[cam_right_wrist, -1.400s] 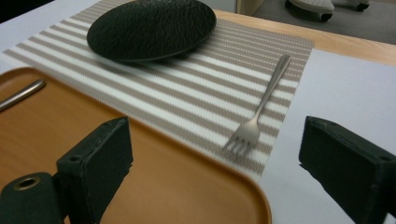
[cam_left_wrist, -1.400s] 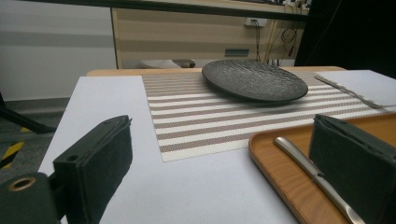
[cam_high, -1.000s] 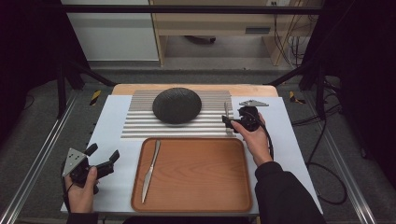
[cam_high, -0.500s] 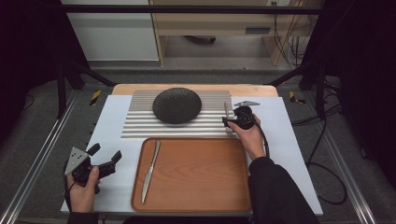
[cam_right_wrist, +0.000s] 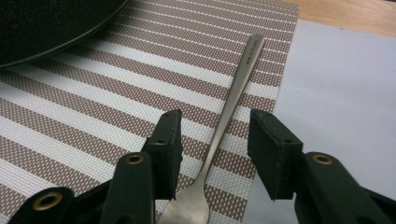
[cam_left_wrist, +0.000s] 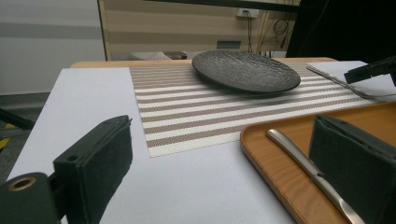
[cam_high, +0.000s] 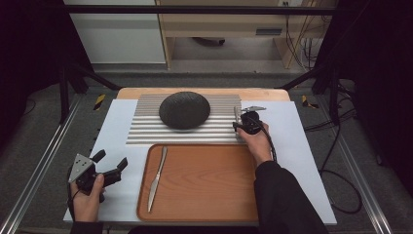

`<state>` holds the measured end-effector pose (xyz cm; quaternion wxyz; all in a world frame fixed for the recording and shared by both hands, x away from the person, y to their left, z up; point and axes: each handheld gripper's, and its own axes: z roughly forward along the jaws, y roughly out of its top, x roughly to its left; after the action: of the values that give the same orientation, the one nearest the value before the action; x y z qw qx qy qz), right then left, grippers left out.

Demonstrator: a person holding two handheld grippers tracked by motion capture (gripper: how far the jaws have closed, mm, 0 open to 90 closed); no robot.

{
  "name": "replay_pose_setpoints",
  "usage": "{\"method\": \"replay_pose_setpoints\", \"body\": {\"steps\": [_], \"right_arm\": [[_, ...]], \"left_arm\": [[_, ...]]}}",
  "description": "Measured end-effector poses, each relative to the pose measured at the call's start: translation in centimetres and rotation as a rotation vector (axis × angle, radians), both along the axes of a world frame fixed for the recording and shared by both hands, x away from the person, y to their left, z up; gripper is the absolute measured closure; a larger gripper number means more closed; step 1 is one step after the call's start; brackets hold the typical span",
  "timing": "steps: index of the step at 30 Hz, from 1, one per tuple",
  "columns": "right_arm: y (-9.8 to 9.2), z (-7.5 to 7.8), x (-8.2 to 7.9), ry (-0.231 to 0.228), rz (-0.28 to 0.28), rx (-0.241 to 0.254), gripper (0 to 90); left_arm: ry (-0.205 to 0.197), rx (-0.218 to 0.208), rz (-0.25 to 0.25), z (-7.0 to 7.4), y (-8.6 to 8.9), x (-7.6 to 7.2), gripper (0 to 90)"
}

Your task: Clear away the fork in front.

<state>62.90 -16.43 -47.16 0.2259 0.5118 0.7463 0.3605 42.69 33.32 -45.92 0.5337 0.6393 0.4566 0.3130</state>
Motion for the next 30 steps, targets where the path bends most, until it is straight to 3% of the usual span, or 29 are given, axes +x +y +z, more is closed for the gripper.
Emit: {"method": "replay_pose_setpoints", "body": {"steps": [10, 22, 30], "right_arm": [[0.06, -0.31, 0.15, 0.02, 0.009, -0.027, 63.3], [0.33, 0.42, 0.66, 0.034, 0.017, -0.055, 62.8], [0.57, -0.32, 1.02, 0.058, 0.009, -0.086, 64.6]], "left_arm": [[0.004, 0.01, -0.013, -0.05, -0.25, 0.05, 6.4], [0.012, 0.015, -0.021, -0.12, -0.4, 0.11, 6.6], [0.012, 0.016, -0.023, -0.12, -0.42, 0.12, 6.6]]}}
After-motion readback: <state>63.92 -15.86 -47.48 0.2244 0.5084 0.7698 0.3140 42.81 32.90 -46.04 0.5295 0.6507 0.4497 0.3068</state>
